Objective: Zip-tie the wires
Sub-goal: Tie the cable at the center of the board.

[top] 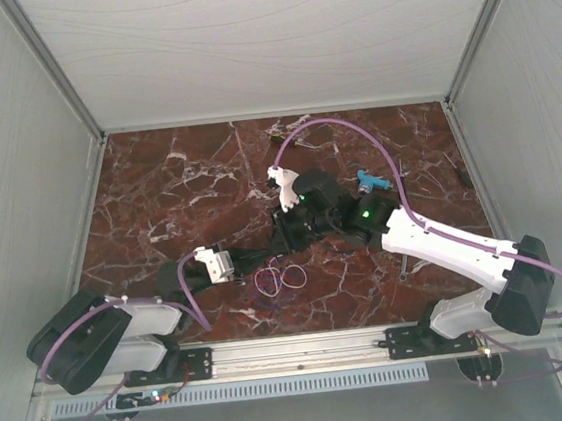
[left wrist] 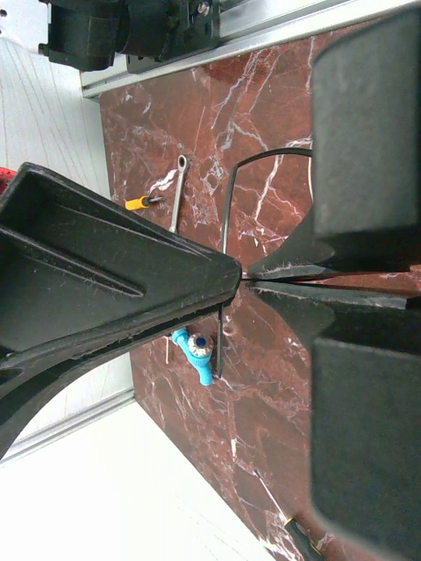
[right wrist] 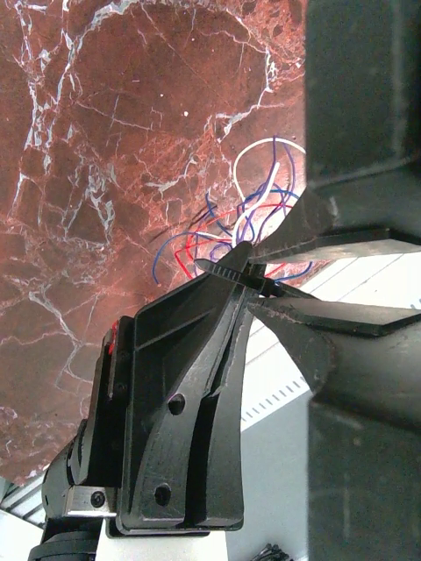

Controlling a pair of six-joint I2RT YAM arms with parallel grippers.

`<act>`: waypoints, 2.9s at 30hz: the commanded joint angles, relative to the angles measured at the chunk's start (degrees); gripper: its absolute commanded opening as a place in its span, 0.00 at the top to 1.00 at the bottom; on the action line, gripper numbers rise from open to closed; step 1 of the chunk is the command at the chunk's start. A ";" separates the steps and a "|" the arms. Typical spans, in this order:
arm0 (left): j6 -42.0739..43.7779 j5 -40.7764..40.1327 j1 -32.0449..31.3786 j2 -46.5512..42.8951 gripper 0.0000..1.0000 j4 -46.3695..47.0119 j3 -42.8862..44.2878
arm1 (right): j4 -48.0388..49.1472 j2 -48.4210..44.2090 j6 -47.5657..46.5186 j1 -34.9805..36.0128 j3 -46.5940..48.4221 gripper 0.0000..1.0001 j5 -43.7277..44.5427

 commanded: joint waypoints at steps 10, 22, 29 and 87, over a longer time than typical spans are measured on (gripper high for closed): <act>1.68 -0.38 -0.18 -0.17 1.00 15.34 1.82 | 0.58 1.61 -0.25 1.52 2.33 1.00 2.45; -0.52 -3.21 -0.17 -3.93 0.51 15.32 -1.15 | 2.71 0.59 -3.18 1.49 -0.58 1.00 5.78; -8.52 -15.40 -0.13 -8.27 0.37 15.34 -4.52 | 4.79 1.37 -4.01 1.50 -1.29 1.00 7.50; -65.01 -18.92 8.08 -5.56 0.68 -55.53 30.37 | 9.40 7.90 -20.15 -4.54 4.19 1.00 8.38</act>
